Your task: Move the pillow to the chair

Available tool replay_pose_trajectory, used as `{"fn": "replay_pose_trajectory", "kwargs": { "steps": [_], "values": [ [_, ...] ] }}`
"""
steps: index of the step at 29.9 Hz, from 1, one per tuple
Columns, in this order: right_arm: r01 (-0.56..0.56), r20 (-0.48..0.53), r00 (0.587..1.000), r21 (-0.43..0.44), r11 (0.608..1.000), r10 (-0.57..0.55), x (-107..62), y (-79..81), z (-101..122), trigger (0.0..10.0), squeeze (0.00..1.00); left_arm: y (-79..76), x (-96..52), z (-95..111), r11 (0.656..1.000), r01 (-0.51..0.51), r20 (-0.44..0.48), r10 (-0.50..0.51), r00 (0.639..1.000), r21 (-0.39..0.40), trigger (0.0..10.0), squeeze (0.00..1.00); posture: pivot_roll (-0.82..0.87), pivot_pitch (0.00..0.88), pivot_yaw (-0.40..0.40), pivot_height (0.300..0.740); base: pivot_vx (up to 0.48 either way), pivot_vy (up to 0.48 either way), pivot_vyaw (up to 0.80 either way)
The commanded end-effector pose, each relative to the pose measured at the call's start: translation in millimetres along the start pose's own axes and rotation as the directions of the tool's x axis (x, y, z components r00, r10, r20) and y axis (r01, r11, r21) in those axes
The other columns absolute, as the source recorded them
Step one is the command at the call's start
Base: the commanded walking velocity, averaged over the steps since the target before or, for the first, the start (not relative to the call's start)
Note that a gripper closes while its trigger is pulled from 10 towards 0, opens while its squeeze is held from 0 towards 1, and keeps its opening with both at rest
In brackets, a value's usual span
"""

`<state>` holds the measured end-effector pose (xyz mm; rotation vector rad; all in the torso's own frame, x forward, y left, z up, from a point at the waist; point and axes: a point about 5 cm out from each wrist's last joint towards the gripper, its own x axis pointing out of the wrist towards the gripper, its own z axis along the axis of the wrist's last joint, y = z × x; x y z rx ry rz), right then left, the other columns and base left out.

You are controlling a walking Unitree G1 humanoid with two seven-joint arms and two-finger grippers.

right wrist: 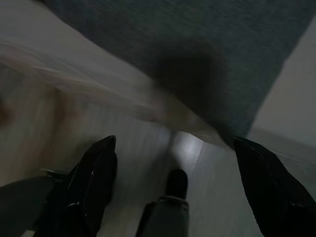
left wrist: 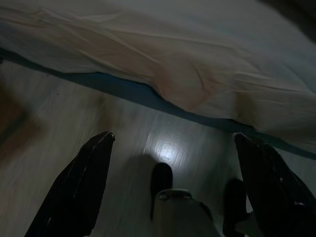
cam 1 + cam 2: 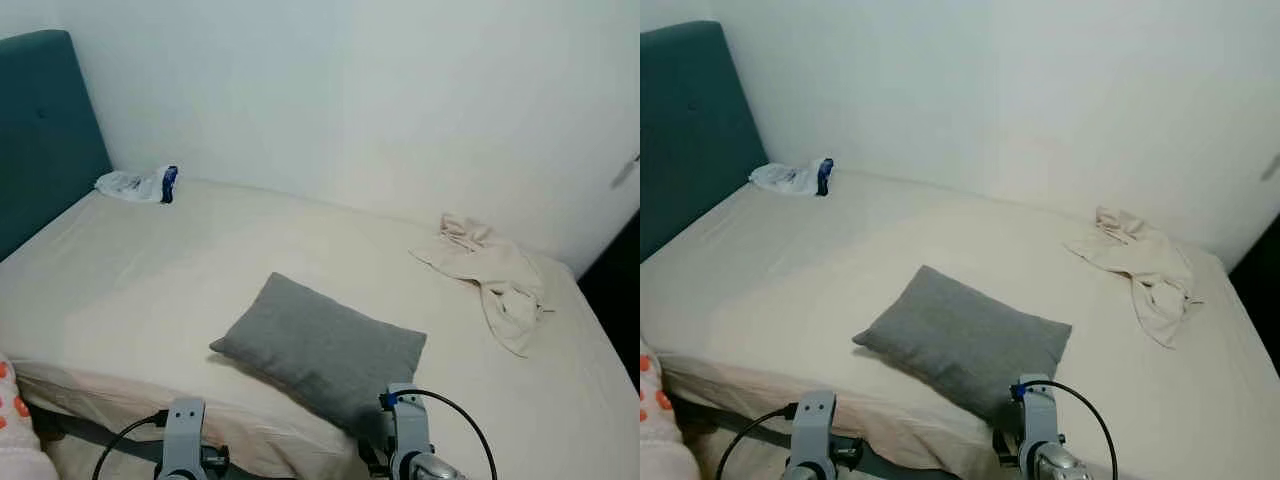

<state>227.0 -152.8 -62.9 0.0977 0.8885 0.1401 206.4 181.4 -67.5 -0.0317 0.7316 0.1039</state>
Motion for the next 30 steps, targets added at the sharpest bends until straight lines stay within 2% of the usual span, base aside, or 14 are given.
{"fn": "replay_pose_trajectory", "kwargs": {
  "steps": [1, 3, 4, 7, 8, 11, 17, 20, 21, 22, 26, 28, 30],
  "values": [
    [-0.009, 0.03, 1.0, 0.039, 0.999, 0.008, 0.4, 0.0, 6, 10.0, 0.0, 3.0, -1.8, -6, 1.0, -0.016, -0.02, 0.016, 1.0, -0.006, 10.0, 0.0, 0.14, 0.0, -0.097, 0.74, 0.0, 0.0, 0.0],
    [-0.043, 0.115, 0.993, 0.179, 0.983, 0.023, 0.8, -0.4, 20, 10.0, 0.0, 4.9, -2.0, -5, 1.0, -0.024, -0.012, 0.024, 1.0, -0.012, 10.0, 0.0, 0.14, 0.0, -0.096, 0.74, 0.0, 0.0, 0.0],
    [-0.043, 0.115, 0.993, 0.179, 0.983, 0.023, 0.8, -0.4, 20, 10.0, 0.0, 4.9, -2.0, -5, 1.0, -0.024, -0.012, 0.024, 1.0, -0.012, 10.0, 0.0, 0.14, 0.0, -0.096, 0.74, 0.0, 0.0, 0.0],
    [-0.04, 0.199, 0.98, 0.32, 0.946, -0.026, -0.7, -10.4, 38, 10.0, 0.0, 7.8, -1.9, -3, 1.0, -0.02, 0.001, 0.02, 1.0, -0.011, 10.0, 0.0, 0.14, 0.0, -0.091, 0.74, 0.0, 0.0, 0.0],
    [-0.04, 0.199, 0.98, 0.32, 0.946, -0.026, -0.7, -10.4, 38, 10.0, 0.0, 7.8, -1.9, -3, 1.0, -0.02, 0.001, 0.02, 1.0, -0.011, 10.0, 0.0, 0.14, 0.0, -0.091, 0.74, 0.0, 0.0, 0.0],
    [-0.013, 0.26, 0.959, 0.446, 0.895, -0.115, -5.1, -29.9, 56, 10.0, 0.0, 11.4, -1.1, 2, 1.0, -0.002, 0.026, 0.002, 1.0, -0.003, 10.0, 0.0, 0.14, 0.0, -0.084, 0.74, 0.0, 0.0, 0.0],
    [-0.023, 0.304, 0.943, 0.469, 0.883, -0.137, -9.2, -41.8, 71, 10.0, 0.0, 17.8, -0.6, 4, 1.0, -0.013, 0.029, 0.013, 1.0, 0.006, 10.0, 0.0, 0.14, 0.0, -0.083, 0.74, 0.0, 0.0, 0.0],
    [-0.052, 0.328, 0.935, 0.505, 0.862, -0.136, -10.5, -44.4, 75, 10.0, 0.0, 20.9, -0.7, 5, 1.0, -0.027, 0.03, 0.027, 0.999, 0.006, 10.0, 0.0, 0.14, 0.0, -0.084, 0.74, 0.0, 0.0, 0.0],
    [-0.086, 0.352, 0.925, 0.556, 0.827, -0.141, -11.7, -47.0, 79, 10.0, 0.0, 26.1, -0.6, 8, 0.999, -0.054, 0.04, 0.053, 0.998, 0.006, 10.0, 0.0, 0.14, 0.0, -0.087, 0.74, 0.0, 0.0, 0.0],
    [-0.086, 0.352, 0.925, 0.556, 0.827, -0.141, -11.7, -47.0, 79, 10.0, 0.0, 26.1, -0.6, 8, 0.999, -0.054, 0.04, 0.053, 0.998, 0.006, 10.0, 0.0, 0.14, 0.0, -0.087, 0.74, 0.0, 0.0, 0.0],
    [-0.094, 0.357, 0.919, 0.61, 0.787, -0.167, -13.5, -52.5, 82, 10.0, 0.0, 39.9, -0.6, 15, 0.994, -0.108, 0.07, 0.11, 0.991, -0.029, 10.0, 0.0, 0.14, 0.0, -0.088, 0.74, 0.0, 0.0, 0.0],
    [-0.087, 0.349, 0.921, 0.615, 0.784, -0.172, -13.6, -53.6, 82, 10.0, 0.0, 43.5, -0.8, 16, 0.992, -0.12, 0.076, 0.123, 0.99, -0.038, 10.0, 0.0, 0.14, 0.0, -0.09, 0.74, 0.0, 0.0, 0.0],
    [-0.079, 0.349, 0.917, 0.636, 0.768, -0.195, -15.8, -59.7, 87, 10.0, 0.0, 57.3, -2.0, 21, 0.985, -0.159, 0.09, 0.165, 0.982, -0.065, 10.0, 0.0, 0.14, 0.0, -0.087, 0.725, 0.0, 0.0, 0.0]
  ]
}}
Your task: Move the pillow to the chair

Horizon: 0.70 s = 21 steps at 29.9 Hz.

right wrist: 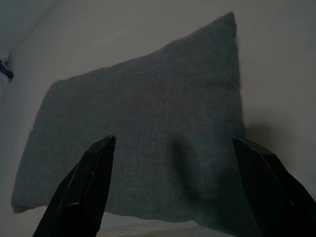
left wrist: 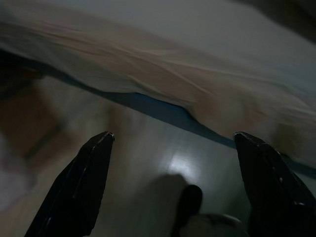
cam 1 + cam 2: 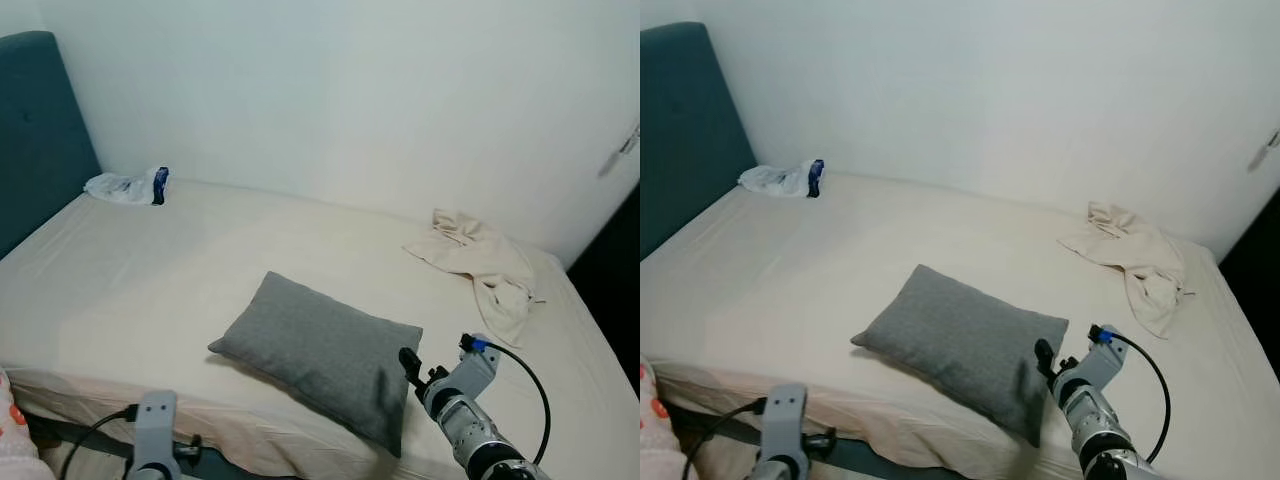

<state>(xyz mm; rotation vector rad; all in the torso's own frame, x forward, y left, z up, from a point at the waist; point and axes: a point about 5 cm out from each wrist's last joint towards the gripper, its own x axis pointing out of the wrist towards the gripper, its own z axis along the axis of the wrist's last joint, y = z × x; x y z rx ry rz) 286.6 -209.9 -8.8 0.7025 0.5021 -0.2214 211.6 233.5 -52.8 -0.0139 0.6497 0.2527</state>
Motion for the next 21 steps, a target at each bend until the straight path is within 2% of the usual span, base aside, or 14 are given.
{"fn": "replay_pose_trajectory", "kwargs": {
  "steps": [1, 12, 21],
  "values": [
    [0.019, 0.023, 1.0, 0.033, 0.999, -0.02, 0.8, -2.1, 10, 10.0, 0.0, 8.4, 0.8, 4, 0.999, -0.029, 0.018, 0.03, 0.999, -0.022, 10.0, 0.0, 0.14, 0.0, -0.087, 0.72, 0.0, 0.0, 0.0],
    [0.042, 0.055, 0.997, 0.05, 0.998, -0.044, 1.3, -5.0, 23, 10.0, 0.0, 19.3, -0.3, 5, 0.997, -0.07, 0.029, 0.071, 0.997, -0.036, 10.0, 0.0, 0.15, 0.0, -0.084, 0.67, 0.0, 0.0, 0.0],
    [0.048, 0.055, 0.997, 0.056, 0.997, -0.051, 0.6, -7.7, 24, 10.0, 0.0, 31.3, -2.3, 5, 0.995, -0.096, 0.04, 0.097, 0.994, -0.037, 10.0, 0.0, 0.16, 0.0, -0.081, 0.635, 0.0, 0.0, 0.0]
  ]
}}
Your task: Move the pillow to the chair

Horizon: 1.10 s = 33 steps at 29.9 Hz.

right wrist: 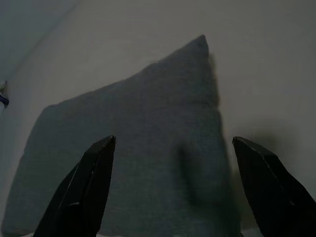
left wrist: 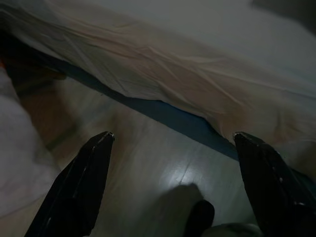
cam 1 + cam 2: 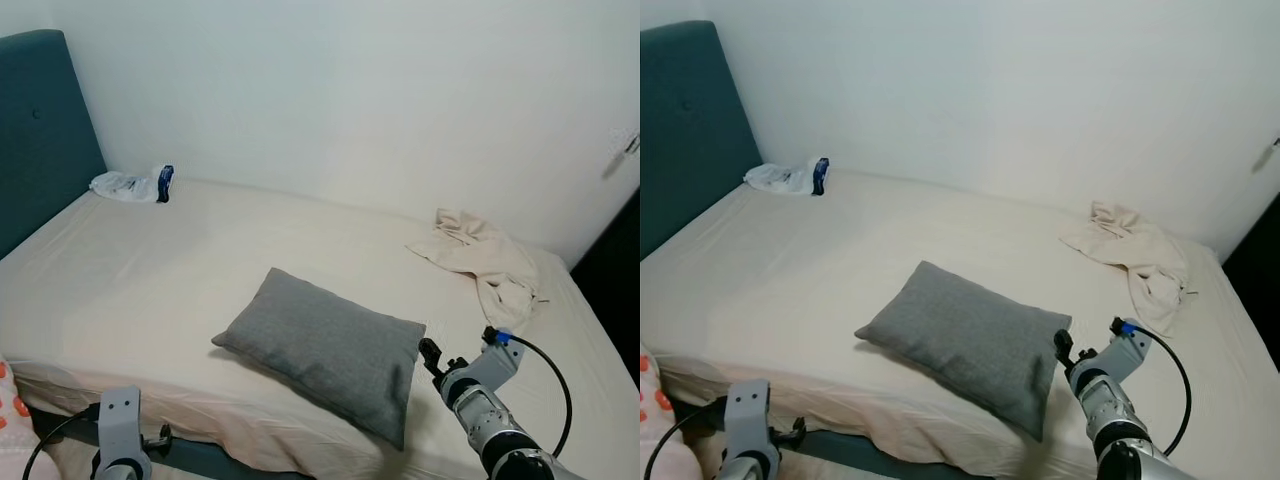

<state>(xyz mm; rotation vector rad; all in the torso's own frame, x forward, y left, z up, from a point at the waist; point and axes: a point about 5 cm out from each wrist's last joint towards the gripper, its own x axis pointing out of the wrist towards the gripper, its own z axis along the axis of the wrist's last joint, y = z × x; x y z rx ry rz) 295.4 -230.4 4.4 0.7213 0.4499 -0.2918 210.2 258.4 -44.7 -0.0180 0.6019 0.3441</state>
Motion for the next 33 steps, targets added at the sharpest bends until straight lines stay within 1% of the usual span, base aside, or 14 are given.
{"fn": "replay_pose_trajectory", "kwargs": {
  "steps": [1, 5, 15, 17, 19, 21, 22, 24, 25, 27, 28, 30, 31, 33],
  "values": [
    [0.001, -0.014, 1.0, 0.016, 1.0, -0.001, -0.4, -1.1, -3, 10.0, 0.0, 10.3, -2.3, -3, 1.0, -0.02, 0.001, 0.02, 1.0, 0.005, 10.0, 0.0, 0.16, 0.0, -0.077, 0.625, 0.0, 0.0, 0.0],
    [-0.017, -0.011, 1.0, 0.016, 1.0, 0.018, 0.3, 3.1, -4, 10.0, 0.0, 13.3, -3.2, -4, 1.0, -0.023, 0.003, 0.023, 1.0, 0.013, 10.0, 0.0, 0.16, 0.0, -0.071, 0.61, 0.0, 0.0, 0.0],
    [-0.093, 0.005, 0.996, 0.044, 0.995, 0.093, 1.9, 14.1, -5, 10.0, 0.0, 25.6, -10.9, -16, 0.998, -0.022, -0.008, 0.022, 1.0, 0.058, 10.0, 0.0, 0.18, 0.002, -0.045, 0.61, 0.0, 0.0, 0.0],
    [-0.09, 0.005, 0.996, 0.048, 0.995, 0.09, 2.1, 14.7, -6, 10.0, 0.0, 30.7, -14.5, -20, 0.997, -0.019, -0.011, 0.02, 1.0, 0.077, 10.0, 0.0, 0.2, 0.038, -0.029, 0.61, 0.0, 0.0, 0.0],
    [-0.078, 0.005, 0.997, 0.045, 0.996, 0.078, 2.1, 13.9, -6, 10.0, 0.0, 32.7, -16.1, -22, 0.996, -0.017, -0.011, 0.018, 1.0, 0.085, 10.0, 0.0, 0.2, 0.038, -0.029, 0.61, 0.0, 0.0, 0.0],
    [-0.062, 0.017, 0.998, 0.054, 0.997, 0.062, 1.8, 12.2, -5, 10.0, 0.0, 37.8, -19.8, -25, 0.994, -0.012, -0.002, 0.012, 1.0, 0.105, 10.0, 0.0, 0.21, 0.078, -0.016, 0.61, 0.0, 0.0, 0.0],
    [-0.062, 0.017, 0.998, 0.054, 0.997, 0.062, 1.8, 12.2, -5, 10.0, 0.0, 37.8, -19.8, -25, 0.994, -0.012, -0.002, 0.012, 1.0, 0.105, 10.0, 0.0, 0.21, 0.078, -0.016, 0.61, 0.0, 0.0, 0.0],
    [-0.083, 0.033, 0.996, 0.084, 0.993, 0.081, 1.6, 12.8, -5, 10.0, 0.0, 45.6, -24.9, -28, 0.991, -0.009, 0.006, 0.008, 1.0, 0.131, 10.0, 0.0, 0.24, 0.129, 0.003, 0.61, 0.0, 0.0, 0.0],
    [-0.097, 0.037, 0.995, 0.092, 0.991, 0.094, 1.5, 13.6, -5, 10.0, 0.0, 48.4, -26.8, -30, 0.99, -0.007, 0.008, 0.006, 1.0, 0.141, 10.0, 0.0, 0.24, 0.129, 0.003, 0.61, 0.0, 0.0, 0.0],
    [-0.172, 0.051, 0.985, 0.129, 0.977, 0.166, 0.9, 17.8, -6, 10.0, 0.0, 55.9, -33.4, -34, 0.986, 0.0, 0.018, -0.003, 1.0, 0.167, 10.0, 0.0, 0.27, 0.163, 0.027, 0.61, 0.0, 0.0, 0.0],
    [-0.172, 0.051, 0.985, 0.129, 0.977, 0.166, 0.9, 17.8, -6, 10.0, 0.0, 55.9, -33.4, -34, 0.986, 0.0, 0.018, -0.003, 1.0, 0.167, 10.0, 0.0, 0.27, 0.163, 0.027, 0.61, 0.0, 0.0, 0.0],
    [-0.251, 0.058, 0.968, 0.188, 0.95, 0.245, 0.0, 22.9, -9, 10.0, 0.0, 67.6, -43.5, -39, 0.98, 0.007, 0.027, -0.012, 1.0, 0.199, 10.0, 0.0, 0.3, 0.198, 0.055, 0.61, 0.0, 0.0, 0.0],
    [-0.251, 0.058, 0.968, 0.188, 0.95, 0.245, 0.0, 22.9, -9, 10.0, 0.0, 67.6, -43.5, -39, 0.98, 0.007, 0.027, -0.012, 1.0, 0.199, 10.0, 0.0, 0.3, 0.198, 0.055, 0.61, 0.0, 0.0, 0.0],
    [-0.302, 0.091, 0.953, 0.259, 0.917, 0.288, -0.7, 25.5, -9, 10.0, 0.0, 75.6, -50.2, -44, 0.973, 0.016, 0.013, -0.02, 1.0, 0.232, 10.0, 0.0, 0.32, 0.219, 0.076, 0.61, 0.0, 0.0, 0.0]
  ]
}}
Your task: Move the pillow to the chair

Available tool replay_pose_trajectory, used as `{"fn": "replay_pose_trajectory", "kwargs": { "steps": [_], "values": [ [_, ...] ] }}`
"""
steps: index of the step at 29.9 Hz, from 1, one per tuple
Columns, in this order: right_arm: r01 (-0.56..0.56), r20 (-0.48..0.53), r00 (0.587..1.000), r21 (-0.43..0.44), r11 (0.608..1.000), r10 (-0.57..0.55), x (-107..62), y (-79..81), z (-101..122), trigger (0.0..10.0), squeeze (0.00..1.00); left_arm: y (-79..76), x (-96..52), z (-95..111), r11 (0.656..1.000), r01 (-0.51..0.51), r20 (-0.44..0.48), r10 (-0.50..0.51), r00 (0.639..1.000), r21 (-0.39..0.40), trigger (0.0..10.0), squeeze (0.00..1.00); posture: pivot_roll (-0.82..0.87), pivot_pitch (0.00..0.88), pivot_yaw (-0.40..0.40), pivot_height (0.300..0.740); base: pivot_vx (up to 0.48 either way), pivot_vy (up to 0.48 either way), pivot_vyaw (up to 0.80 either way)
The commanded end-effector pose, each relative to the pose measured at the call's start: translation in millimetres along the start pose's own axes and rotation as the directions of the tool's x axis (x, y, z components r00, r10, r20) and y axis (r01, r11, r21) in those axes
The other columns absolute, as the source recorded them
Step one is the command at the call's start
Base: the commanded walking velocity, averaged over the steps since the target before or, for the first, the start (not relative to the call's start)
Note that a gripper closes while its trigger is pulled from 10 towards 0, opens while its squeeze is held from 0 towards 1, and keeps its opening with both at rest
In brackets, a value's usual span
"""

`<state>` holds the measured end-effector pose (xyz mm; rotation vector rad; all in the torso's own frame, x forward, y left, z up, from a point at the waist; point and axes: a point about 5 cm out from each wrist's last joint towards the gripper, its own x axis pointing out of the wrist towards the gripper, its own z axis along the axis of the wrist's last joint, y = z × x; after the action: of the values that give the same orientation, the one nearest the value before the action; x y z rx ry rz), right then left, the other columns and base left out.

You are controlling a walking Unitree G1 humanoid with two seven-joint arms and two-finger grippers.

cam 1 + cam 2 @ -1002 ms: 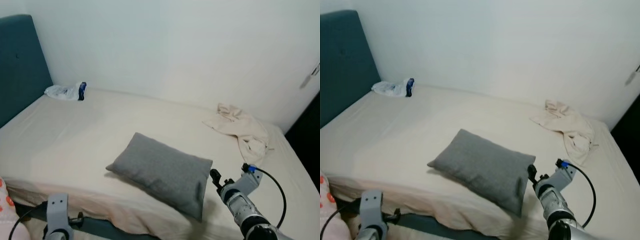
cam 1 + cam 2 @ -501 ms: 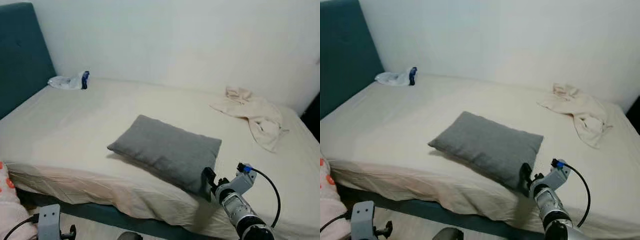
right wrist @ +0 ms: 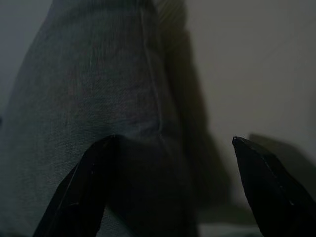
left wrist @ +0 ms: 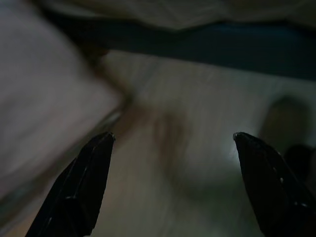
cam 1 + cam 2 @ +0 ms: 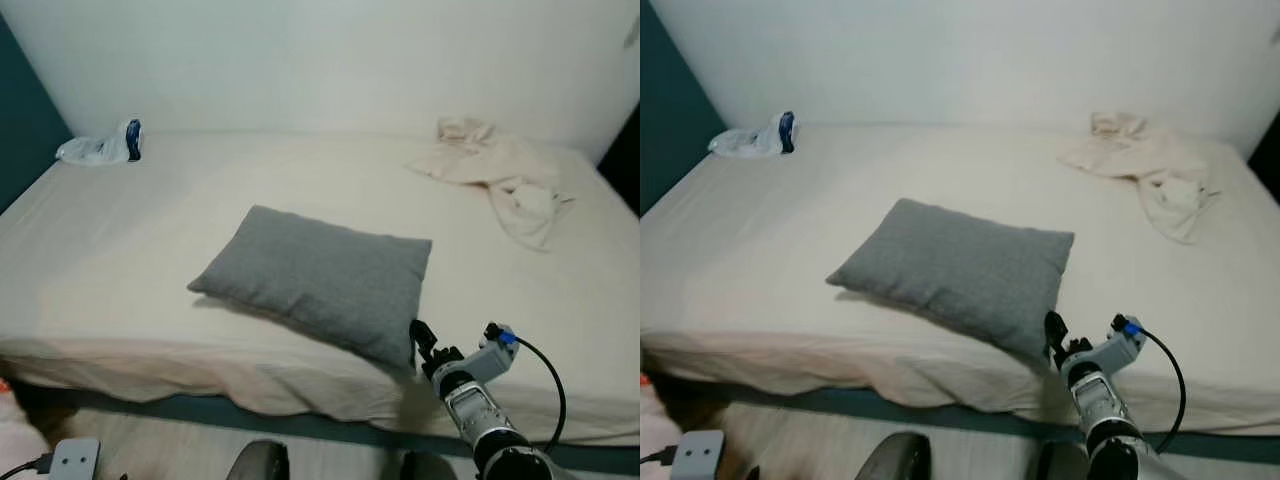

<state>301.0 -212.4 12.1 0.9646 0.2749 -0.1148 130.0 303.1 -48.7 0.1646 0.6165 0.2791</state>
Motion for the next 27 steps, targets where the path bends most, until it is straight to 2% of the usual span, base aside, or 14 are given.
{"fn": "replay_pose_trajectory", "kwargs": {
  "steps": [1, 2, 4, 10, 11, 12, 13, 14, 16, 18, 19, 22, 27],
  "values": [
    [-0.044, 0.005, 0.999, 0.065, 0.997, 0.044, 1.3, 5.0, -4, 10.0, 0.0, 7.5, -4.8, -3, 0.999, 0.011, 0.0, -0.011, 1.0, 0.044, 10.0, 0.0, 0.32, 0.219, 0.076, 0.61, 0.0, 0.0, 0.0],
    [-0.073, 0.036, 0.997, 0.12, 0.99, 0.069, 0.7, 5.3, -2, 10.0, 0.0, 14.0, -11.4, -8, 0.997, 0.021, -0.016, -0.02, 1.0, 0.069, 10.0, 0.0, 0.32, 0.231, 0.089, 0.61, 0.0, 0.0, 0.0],
    [-0.072, 0.043, 0.997, 0.133, 0.988, 0.067, -0.5, 3.6, -3, 10.0, 0.0, 19.7, -17.0, -13, 0.996, 0.024, -0.028, -0.022, 0.999, 0.086, 10.0, 0.0, 0.33, 0.248, 0.103, 0.61, 0.0, 0.0, 0.0],
    [-0.058, 0.029, 0.998, 0.141, 0.988, 0.055, -1.7, 1.6, -6, 10.0, 0.0, 23.6, -23.1, -14, 0.994, 0.033, -0.023, -0.031, 0.999, 0.104, 10.0, 0.0, 0.34, 0.273, 0.118, 0.61, 0.0, 0.0, 0.0],
    [-0.115, 0.027, 0.993, 0.198, 0.973, 0.111, -0.4, 7.2, -9, 10.0, 0.0, 22.3, -23.8, -13, 0.993, 0.043, -0.018, -0.041, 0.999, 0.113, 10.0, 0.0, 0.34, 0.277, 0.118, 0.61, 0.0, 0.0, 0.0],
    [-0.115, 0.027, 0.993, 0.198, 0.973, 0.111, -0.4, 7.2, -9, 10.0, 0.0, 22.3, -23.8, -13, 0.993, 0.043, -0.018, -0.041, 0.999, 0.113, 10.0, 0.0, 0.34, 0.277, 0.118, 0.61, 0.0, 0.0, 0.0],
    [-0.265, 0.02, 0.962, 0.281, 0.922, 0.271, 2.8, 24.5, -15, 10.0, 0.0, 18.7, -24.9, -11, 0.991, 0.061, -0.009, -0.06, 0.998, 0.122, 10.0, 0.0, 0.33, 0.281, 0.122, 0.61, 0.0, 0.0, 0.0],
    [-0.265, 0.02, 0.962, 0.281, 0.922, 0.271, 2.8, 24.5, -15, 10.0, 0.0, 18.7, -24.9, -11, 0.991, 0.061, -0.009, -0.06, 0.998, 0.122, 10.0, 0.0, 0.33, 0.281, 0.122, 0.61, 0.0, 0.0, 0.0],
    [-0.366, 0.004, 0.924, 0.297, 0.882, 0.382, 5.6, 39.8, -20, 10.0, 0.0, 14.8, -24.7, -9, 0.99, 0.073, -0.004, -0.073, 0.997, 0.122, 10.0, 0.0, 0.33, 0.281, 0.12, 0.61, 0.0, 0.0, 0.0],
    [-0.39, -0.005, 0.913, 0.294, 0.873, 0.409, 6.6, 44.5, -22, 10.0, 0.0, 13.3, -24.1, -9, 0.99, 0.076, -0.005, -0.076, 0.997, 0.122, 10.0, 0.0, 0.32, 0.273, 0.116, 0.61, 0.0, 0.0, 0.0],
    [-0.367, -0.026, 0.922, 0.252, 0.895, 0.386, 9.5, 48.2, -26, 0.0, 0.0, 8.0, -22.6, -9, 0.989, 0.089, -0.005, -0.089, 0.996, 0.121, 10.0, 0.0, 0.31, 0.27, 0.113, 0.61, 0.0, 0.0, 0.0],
    [-0.346, -0.033, 0.932, 0.223, 0.911, 0.362, 10.7, 48.6, -27, 0.0, 0.0, 3.3, -20.9, -8, 0.989, 0.095, -0.003, -0.095, 0.995, 0.115, 10.0, 0.0, 0.3, 0.262, 0.106, 0.61, 0.0, 0.0, 0.0],
    [-0.362, -0.008, 0.928, 0.224, 0.905, 0.373, 9.7, 46.7, -22, 0.0, 0.0, -6.0, -14.8, -1, 0.99, 0.103, 0.01, -0.104, 0.995, 0.099, 10.0, 0.0, 0.29, 0.248, 0.094, 0.61, 0.0, 0.0, 0.0]
  ]
}}
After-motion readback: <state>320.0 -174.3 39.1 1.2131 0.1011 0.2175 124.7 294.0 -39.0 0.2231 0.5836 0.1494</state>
